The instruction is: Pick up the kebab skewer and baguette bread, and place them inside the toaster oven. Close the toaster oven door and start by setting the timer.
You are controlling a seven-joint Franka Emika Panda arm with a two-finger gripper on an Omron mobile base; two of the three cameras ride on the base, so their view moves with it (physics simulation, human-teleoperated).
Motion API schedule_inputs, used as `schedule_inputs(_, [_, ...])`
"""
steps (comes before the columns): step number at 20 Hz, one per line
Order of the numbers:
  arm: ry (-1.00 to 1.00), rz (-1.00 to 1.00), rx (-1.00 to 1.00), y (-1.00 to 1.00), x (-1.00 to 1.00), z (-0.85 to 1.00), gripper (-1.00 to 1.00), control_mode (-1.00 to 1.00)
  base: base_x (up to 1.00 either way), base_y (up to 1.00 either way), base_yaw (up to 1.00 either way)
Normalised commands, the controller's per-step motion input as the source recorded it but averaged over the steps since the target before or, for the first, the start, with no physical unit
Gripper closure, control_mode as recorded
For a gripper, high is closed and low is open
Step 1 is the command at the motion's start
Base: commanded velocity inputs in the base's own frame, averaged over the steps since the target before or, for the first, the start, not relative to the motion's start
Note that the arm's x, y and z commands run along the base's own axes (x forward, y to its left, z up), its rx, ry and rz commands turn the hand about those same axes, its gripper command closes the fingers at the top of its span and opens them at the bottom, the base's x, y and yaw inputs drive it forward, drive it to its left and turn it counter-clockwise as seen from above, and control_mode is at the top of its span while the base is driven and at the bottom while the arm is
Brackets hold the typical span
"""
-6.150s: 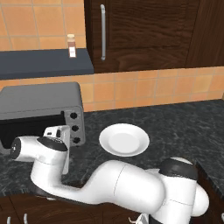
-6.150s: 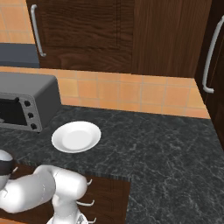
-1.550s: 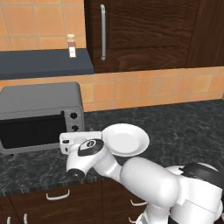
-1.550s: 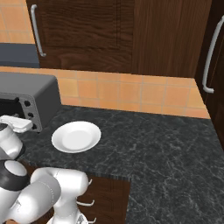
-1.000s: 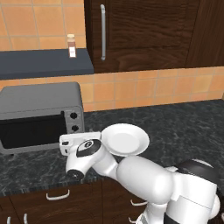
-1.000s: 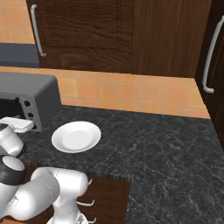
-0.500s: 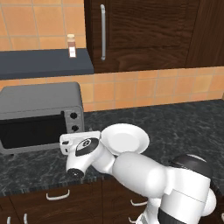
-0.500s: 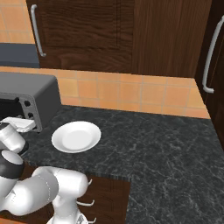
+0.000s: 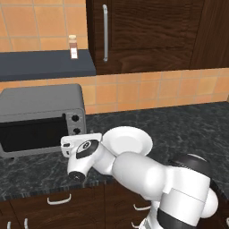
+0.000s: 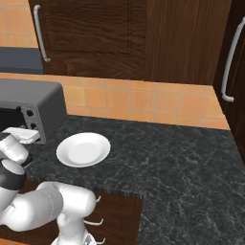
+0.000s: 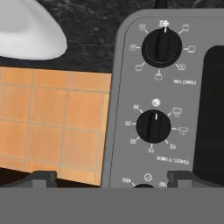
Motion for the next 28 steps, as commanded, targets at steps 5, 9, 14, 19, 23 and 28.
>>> schedule_inputs(5, [0.00,0.00,0.00,0.09,0.05,-0.11,-1.00,-1.00,0.00,0.00,0.00])
schedule_inputs(9, [0.00,0.00,0.00,0.10,0.06,-0.08,-1.00,-1.00,0.00,0.00,0.00])
schedule_inputs(14, [-0.01,0.00,0.00,0.03,0.11,-0.05,-1.00,-1.00,0.00,0.00,0.00])
schedule_inputs(19, [-0.01,0.00,0.00,0.00,0.13,-0.05,-1.00,-1.00,0.00,0.00,0.00])
schedule_inputs(23, [0.00,0.00,0.00,0.00,0.15,-0.07,-1.00,-1.00,0.00,0.00,0.00])
schedule_inputs(28, [-0.01,0.00,0.00,0.04,0.07,-0.05,-1.00,-1.00,0.00,0.00,0.00])
